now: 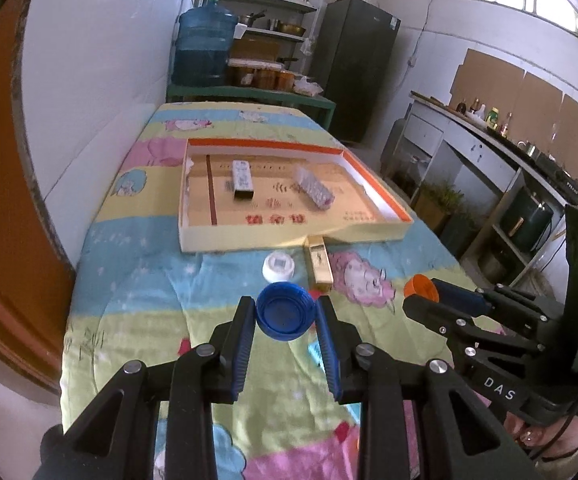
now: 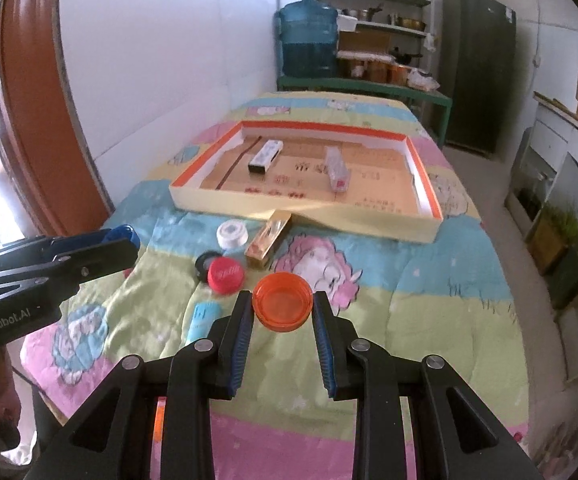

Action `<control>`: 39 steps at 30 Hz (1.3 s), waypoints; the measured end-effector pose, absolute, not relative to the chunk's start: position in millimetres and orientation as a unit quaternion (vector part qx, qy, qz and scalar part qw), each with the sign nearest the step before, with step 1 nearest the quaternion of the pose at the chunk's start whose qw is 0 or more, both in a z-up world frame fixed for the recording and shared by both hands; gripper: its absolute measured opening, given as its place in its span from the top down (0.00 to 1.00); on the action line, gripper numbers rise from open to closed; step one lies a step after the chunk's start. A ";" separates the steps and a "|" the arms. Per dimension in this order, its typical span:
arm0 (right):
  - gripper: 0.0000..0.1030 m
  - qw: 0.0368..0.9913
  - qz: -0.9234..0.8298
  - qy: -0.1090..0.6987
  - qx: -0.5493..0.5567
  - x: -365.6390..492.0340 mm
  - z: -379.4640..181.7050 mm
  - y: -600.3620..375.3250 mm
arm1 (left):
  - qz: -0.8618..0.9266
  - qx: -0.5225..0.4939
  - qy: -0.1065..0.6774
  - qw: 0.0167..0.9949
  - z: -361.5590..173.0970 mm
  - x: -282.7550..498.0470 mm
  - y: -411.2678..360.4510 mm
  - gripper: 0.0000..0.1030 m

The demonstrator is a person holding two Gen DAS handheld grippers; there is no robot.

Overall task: Organize rigid objects
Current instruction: 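Carry the blue cap and orange cap over the cardboard tray with both grippers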

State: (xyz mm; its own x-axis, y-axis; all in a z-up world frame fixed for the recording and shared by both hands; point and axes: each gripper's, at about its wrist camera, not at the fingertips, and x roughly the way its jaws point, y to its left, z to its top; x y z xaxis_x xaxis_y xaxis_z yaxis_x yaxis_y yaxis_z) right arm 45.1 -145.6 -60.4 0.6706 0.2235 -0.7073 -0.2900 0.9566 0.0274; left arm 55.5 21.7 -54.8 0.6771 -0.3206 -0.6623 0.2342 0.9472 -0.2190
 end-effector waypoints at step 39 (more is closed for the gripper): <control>0.71 0.927 0.103 0.358 -0.034 181.3 -36.8 -193.8 | -0.176 -0.050 0.376 0.909 -28.7 214.1 -27.0 0.70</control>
